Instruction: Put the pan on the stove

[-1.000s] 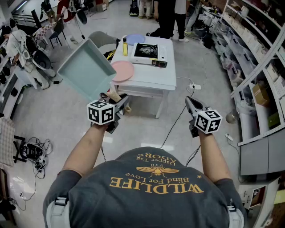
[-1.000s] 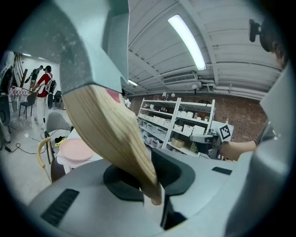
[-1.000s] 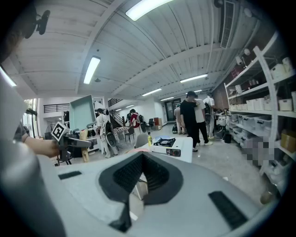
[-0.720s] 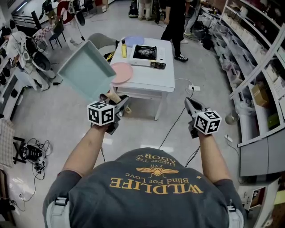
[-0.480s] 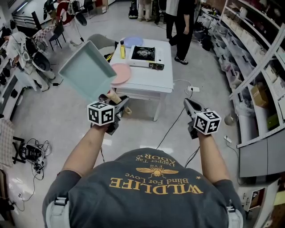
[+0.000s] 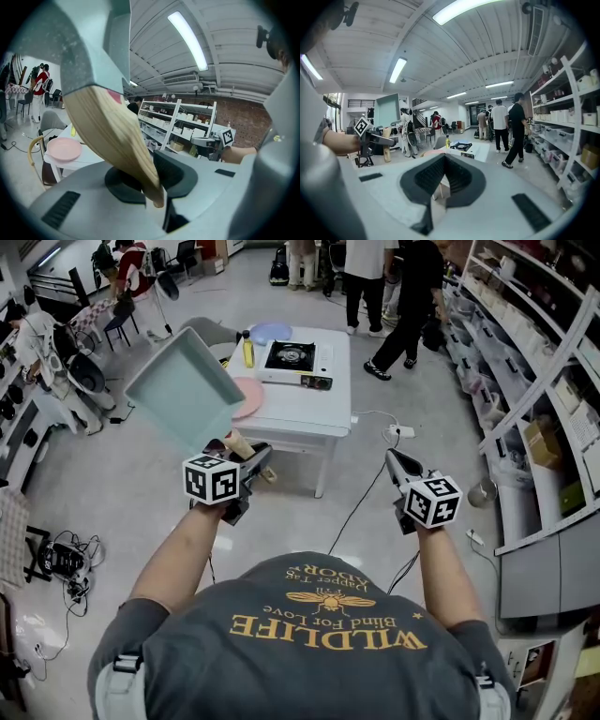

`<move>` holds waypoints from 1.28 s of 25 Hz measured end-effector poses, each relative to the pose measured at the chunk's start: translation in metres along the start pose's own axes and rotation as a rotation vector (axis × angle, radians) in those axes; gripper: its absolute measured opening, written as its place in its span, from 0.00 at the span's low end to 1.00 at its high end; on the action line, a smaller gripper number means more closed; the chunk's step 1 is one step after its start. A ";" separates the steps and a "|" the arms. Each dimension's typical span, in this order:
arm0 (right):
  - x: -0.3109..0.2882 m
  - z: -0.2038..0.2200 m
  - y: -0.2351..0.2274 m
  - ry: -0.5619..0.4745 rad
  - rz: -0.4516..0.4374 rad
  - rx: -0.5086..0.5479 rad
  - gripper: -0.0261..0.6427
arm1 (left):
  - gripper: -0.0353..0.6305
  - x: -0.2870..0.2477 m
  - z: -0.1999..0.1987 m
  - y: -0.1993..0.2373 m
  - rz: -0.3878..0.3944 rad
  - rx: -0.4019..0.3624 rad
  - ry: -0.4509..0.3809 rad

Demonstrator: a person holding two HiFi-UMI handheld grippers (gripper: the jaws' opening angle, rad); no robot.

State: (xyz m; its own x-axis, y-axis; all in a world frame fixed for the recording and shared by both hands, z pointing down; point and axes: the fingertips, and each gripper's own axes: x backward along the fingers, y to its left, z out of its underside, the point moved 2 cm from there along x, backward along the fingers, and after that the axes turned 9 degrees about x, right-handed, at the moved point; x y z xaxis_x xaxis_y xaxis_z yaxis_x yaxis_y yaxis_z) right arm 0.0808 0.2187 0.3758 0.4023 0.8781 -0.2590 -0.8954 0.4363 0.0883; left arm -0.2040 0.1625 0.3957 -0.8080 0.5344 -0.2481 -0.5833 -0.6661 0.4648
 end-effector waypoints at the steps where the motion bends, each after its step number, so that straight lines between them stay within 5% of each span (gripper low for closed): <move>1: 0.004 0.001 -0.004 0.000 0.000 0.004 0.04 | 0.14 -0.003 0.001 -0.005 0.000 0.002 -0.003; 18: 0.044 0.025 -0.053 -0.027 -0.032 -0.004 0.04 | 0.14 -0.049 0.020 -0.066 -0.002 0.004 0.011; 32: -0.046 0.016 -0.075 0.019 0.046 -0.015 0.04 | 0.14 -0.104 -0.025 0.023 0.109 0.015 0.028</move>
State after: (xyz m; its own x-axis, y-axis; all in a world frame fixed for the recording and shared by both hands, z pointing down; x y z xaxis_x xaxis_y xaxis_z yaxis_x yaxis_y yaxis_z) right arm 0.1324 0.1494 0.3967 0.3568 0.8932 -0.2736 -0.9158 0.3923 0.0865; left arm -0.1353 0.0781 0.4111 -0.8686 0.4442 -0.2195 -0.4909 -0.7116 0.5026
